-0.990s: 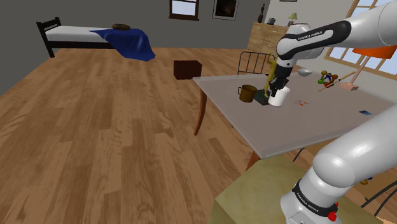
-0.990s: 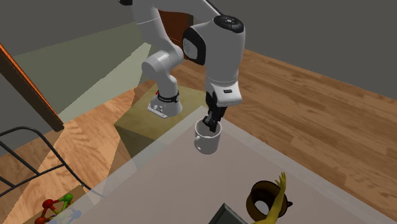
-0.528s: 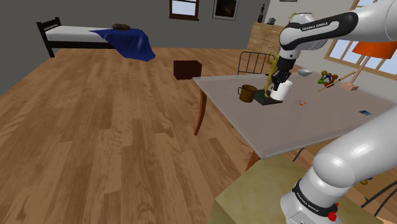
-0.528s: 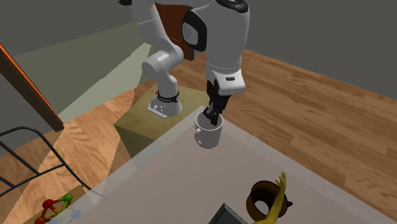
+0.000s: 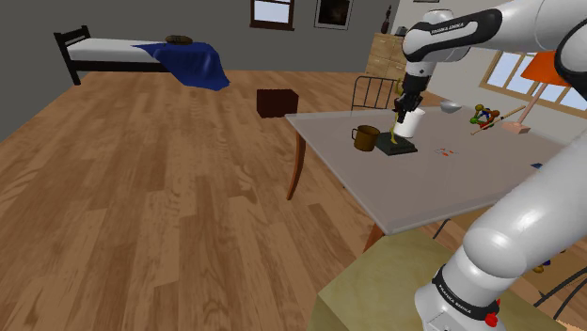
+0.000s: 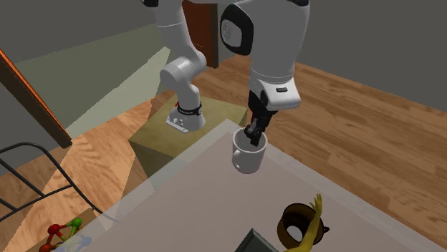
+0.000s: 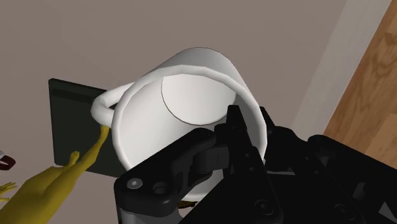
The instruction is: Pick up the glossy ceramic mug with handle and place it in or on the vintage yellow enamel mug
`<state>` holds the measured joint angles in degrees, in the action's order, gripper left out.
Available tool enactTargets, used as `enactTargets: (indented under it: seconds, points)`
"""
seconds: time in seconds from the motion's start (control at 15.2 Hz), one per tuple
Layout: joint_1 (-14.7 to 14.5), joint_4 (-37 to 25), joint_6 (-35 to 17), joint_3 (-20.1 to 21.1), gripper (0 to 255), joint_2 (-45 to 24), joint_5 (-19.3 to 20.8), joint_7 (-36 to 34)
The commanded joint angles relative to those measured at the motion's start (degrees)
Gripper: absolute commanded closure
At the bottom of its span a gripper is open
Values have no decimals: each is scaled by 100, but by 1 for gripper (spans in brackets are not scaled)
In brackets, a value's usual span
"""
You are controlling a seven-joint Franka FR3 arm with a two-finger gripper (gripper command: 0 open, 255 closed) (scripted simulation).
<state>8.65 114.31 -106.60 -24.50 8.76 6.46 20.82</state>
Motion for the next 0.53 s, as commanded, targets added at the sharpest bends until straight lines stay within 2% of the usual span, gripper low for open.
enactTargets:
  seconds: [0.0, 0.2, 0.46]
  points:
    - [-28, -583, 96, -59, 255, -521, -222, 126]
    - [7, -1473, 285, -110, 255, -1289, -565, 304]
    - [195, -2869, 693, -115, 255, -2374, -1038, 507]
